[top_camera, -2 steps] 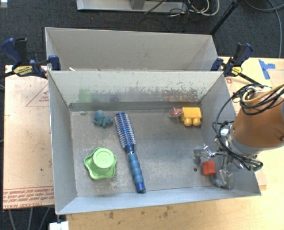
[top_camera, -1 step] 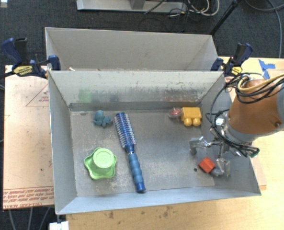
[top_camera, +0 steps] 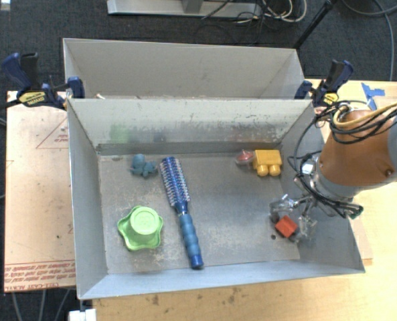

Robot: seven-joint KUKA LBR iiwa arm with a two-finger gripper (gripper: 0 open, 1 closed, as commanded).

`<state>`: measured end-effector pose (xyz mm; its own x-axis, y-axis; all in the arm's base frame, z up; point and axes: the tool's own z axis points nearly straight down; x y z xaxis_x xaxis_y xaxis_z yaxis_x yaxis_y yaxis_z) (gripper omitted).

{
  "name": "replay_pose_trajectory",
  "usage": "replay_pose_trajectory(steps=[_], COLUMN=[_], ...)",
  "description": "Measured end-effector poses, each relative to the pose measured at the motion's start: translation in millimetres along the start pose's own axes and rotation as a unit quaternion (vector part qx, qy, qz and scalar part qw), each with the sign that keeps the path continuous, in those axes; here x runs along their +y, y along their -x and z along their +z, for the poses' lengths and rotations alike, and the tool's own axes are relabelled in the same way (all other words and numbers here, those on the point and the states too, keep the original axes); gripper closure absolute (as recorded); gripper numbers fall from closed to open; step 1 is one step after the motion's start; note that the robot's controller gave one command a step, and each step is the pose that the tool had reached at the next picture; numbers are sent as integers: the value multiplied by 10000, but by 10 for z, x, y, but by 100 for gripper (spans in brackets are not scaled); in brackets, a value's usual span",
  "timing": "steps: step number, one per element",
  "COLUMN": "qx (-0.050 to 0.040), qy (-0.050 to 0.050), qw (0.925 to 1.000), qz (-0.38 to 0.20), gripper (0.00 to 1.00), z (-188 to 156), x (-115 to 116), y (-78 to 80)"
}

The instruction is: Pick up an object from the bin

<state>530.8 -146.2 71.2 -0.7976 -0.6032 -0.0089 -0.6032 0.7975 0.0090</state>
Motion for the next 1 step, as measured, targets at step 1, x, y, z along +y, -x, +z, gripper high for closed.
replay_pose_trajectory(steps=[1], qx=[4], qy=[-84], qw=[10000], qz=[37], gripper=[100], z=[-1451], x=[59], y=[8])
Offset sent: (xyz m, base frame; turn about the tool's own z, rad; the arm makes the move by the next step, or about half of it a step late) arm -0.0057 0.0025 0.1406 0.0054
